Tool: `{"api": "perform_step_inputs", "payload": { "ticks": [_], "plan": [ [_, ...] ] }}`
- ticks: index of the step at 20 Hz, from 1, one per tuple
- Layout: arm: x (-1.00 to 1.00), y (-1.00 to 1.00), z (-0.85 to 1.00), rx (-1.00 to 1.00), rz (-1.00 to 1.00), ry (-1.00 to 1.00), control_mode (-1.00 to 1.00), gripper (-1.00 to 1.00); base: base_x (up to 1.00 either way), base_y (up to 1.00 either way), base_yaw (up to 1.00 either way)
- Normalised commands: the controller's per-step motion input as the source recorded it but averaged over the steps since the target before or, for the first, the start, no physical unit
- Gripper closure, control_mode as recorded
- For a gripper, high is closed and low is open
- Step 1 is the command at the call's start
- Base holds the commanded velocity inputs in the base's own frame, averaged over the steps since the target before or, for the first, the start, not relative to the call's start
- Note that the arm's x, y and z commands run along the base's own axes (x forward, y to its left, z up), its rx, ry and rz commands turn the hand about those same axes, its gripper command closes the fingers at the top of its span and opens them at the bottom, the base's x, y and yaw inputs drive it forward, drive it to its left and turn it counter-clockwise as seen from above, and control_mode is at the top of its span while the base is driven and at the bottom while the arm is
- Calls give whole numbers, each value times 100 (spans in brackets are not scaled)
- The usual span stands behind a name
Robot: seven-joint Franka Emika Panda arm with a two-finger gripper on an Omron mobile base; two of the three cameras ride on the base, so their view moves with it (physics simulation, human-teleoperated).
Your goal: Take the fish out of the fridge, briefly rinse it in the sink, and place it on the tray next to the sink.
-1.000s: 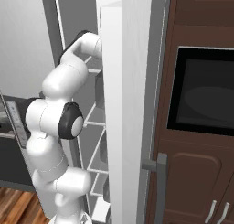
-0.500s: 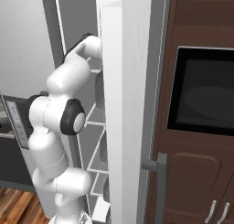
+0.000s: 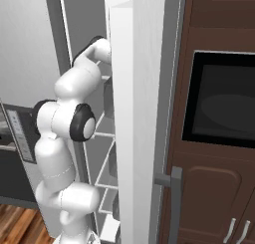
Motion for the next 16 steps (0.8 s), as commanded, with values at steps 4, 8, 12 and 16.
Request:
{"api": "perform_step_inputs", "payload": {
  "ticks": [4,8,12,16],
  "plan": [
    [0,0,0,0,0,0,-100,100,0,0,0],
    [-19,0,0,0,0,0,-100,100,0,0,0],
    [-95,0,5,0,1,-13,-100,100,0,0,0],
    [-100,13,61,0,5,-34,-100,100,0,0,0]
  ]
}}
